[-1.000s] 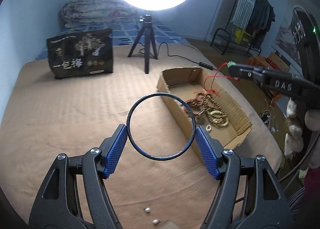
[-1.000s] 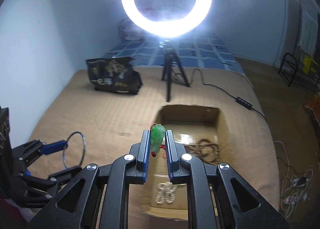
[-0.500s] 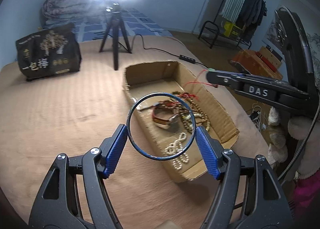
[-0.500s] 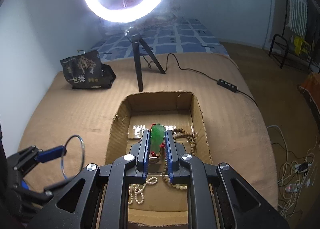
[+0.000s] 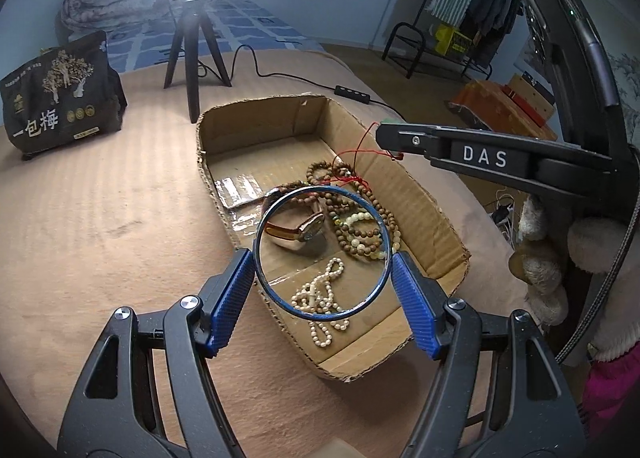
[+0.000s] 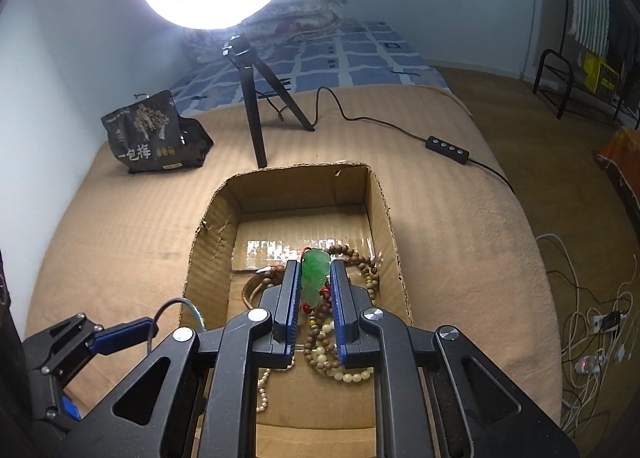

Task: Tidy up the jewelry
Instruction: 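Open the left tool over the box while the right tool releases the pendant inside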

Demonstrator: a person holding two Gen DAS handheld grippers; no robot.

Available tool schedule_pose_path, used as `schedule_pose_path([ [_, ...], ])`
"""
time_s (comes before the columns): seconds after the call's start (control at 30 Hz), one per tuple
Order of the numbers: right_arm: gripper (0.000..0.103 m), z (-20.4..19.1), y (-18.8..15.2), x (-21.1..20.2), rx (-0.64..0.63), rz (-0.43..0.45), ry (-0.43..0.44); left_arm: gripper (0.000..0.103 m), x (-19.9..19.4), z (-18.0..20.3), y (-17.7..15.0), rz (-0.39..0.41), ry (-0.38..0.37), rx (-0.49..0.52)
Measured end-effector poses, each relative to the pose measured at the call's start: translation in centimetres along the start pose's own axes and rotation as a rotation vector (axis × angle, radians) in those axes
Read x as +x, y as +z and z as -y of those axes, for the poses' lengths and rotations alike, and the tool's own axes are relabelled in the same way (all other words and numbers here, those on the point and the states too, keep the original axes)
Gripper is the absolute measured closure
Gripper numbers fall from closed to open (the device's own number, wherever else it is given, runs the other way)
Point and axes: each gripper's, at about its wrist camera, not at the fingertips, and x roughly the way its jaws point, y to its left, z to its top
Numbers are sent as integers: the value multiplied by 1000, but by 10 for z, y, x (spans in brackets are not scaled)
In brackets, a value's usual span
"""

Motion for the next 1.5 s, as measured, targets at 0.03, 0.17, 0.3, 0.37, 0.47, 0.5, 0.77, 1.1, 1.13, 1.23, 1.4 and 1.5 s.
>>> schedule_pose_path([
  [0.03,89,0,0,0,3,1,0,31,1,1,0,-4,-7,2],
  [0.17,87,1,0,1,1,-5,-3,30,4,1,-1,-15,-12,7],
  [0.3,54,1,-1,2,-2,-7,-20,28,9,-2,-3,-45,-6,-9],
  [0.37,48,0,-1,1,-5,-4,-36,28,10,-3,-4,-56,3,-16],
  [0.47,48,0,-1,1,-9,-8,-44,28,10,-4,-4,-54,11,-11],
  [0.5,48,-1,-1,1,-11,-9,-48,28,9,-4,-5,-54,11,-10],
  [0.77,48,-2,1,-5,-6,0,-53,28,0,-5,-7,-42,21,4],
  [1.1,48,-8,-1,-26,-5,31,-46,28,-27,-12,-12,-9,55,26],
  [1.13,48,-8,-1,-28,-8,33,-45,28,-31,-14,-13,-5,59,25],
  [1.23,48,-14,-1,-36,-15,45,-36,28,-43,-19,-15,11,71,24],
  [1.4,48,-27,-8,-52,-44,66,-21,28,-60,-29,-20,39,98,40],
  [1.5,48,-35,-15,-59,-67,76,-11,28,-72,-38,-26,53,113,50],
])
